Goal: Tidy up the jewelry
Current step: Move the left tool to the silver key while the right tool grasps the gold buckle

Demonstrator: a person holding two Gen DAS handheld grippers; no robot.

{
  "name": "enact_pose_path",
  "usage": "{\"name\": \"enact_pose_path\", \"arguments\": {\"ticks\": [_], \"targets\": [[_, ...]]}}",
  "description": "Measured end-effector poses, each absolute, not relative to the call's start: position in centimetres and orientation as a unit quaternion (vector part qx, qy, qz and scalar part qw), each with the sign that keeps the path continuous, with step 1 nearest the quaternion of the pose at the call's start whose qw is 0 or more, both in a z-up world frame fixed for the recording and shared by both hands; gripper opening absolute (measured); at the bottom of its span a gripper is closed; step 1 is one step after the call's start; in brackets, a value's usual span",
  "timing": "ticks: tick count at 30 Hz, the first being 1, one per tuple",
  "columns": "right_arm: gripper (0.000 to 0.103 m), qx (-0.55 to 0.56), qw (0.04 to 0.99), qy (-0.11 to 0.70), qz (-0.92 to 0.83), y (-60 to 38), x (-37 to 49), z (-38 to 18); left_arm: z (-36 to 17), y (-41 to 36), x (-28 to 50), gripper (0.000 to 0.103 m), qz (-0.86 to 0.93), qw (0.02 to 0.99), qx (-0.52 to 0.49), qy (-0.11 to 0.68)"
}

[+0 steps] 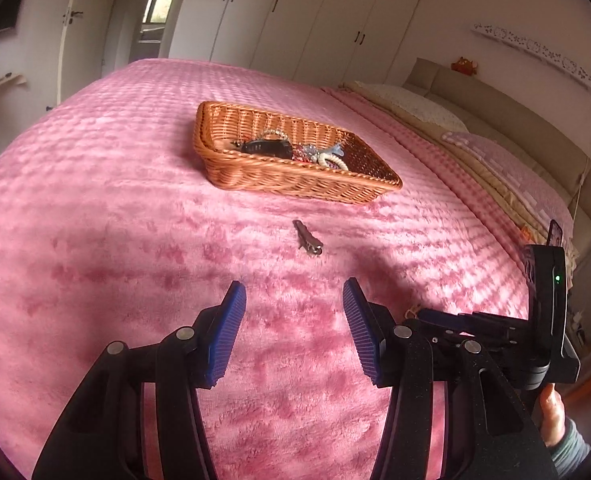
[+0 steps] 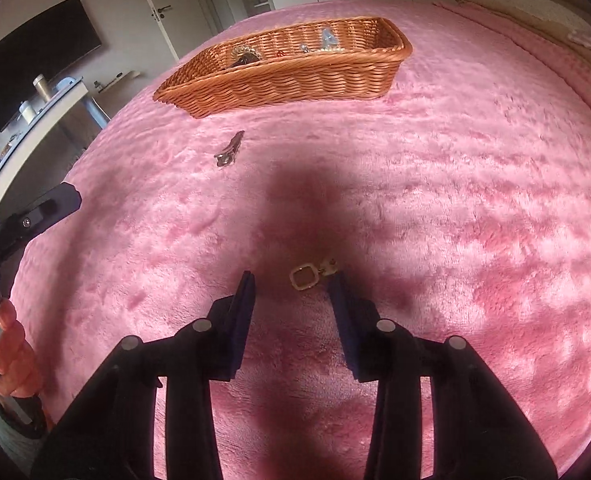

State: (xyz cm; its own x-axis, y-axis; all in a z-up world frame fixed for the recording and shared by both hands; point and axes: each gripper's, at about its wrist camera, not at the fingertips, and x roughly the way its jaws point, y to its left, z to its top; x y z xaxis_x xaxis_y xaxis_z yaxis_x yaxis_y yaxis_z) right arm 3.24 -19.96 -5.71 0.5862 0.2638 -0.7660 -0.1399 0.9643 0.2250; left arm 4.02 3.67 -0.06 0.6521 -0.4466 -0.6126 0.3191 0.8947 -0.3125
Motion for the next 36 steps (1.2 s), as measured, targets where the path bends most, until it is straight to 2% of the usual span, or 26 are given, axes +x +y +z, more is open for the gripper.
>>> {"name": "enact_pose_path", "arguments": {"ticks": [6, 9, 11, 20, 26, 32, 36], "targets": [[0.03, 0.082, 0.892, 0.433, 0.097, -20.1, 4.0, -5.8, -1.3, 2.1, 4.5, 0.049, -0.22, 0.897, -0.08, 0.375], [0.021, 0.095, 0.892, 0.434, 0.09, -20.6, 4.5, -5.8, -1.7, 1.5, 4.9, 0.049, -0.224, 0.894, -0.078, 0.38], [0.01, 0.094, 0.893, 0.433, 0.082, -20.6, 4.9, -5.8, -1.8, 1.2, 5.1, 0.049, -0.227, 0.893, -0.077, 0.381], [0.01, 0.076, 0.9, 0.421, 0.081, -21.1, 7.9, -4.4, -1.5, -0.5, 8.1, 0.049, -0.234, 0.883, -0.064, 0.401], [0.01, 0.073, 0.895, 0.427, 0.101, -21.8, 12.3, -4.6, -2.2, -3.0, 12.2, 0.048, -0.221, 0.861, -0.041, 0.457], [0.01, 0.101, 0.892, 0.422, 0.131, -22.8, 13.0, -5.5, -1.1, -1.9, 10.1, 0.047, -0.22, 0.846, -0.037, 0.484], [0.01, 0.116, 0.89, 0.419, 0.139, -23.4, 12.7, -5.6, 1.7, -1.6, 8.8, 0.047, -0.226, 0.858, -0.041, 0.46]]}}
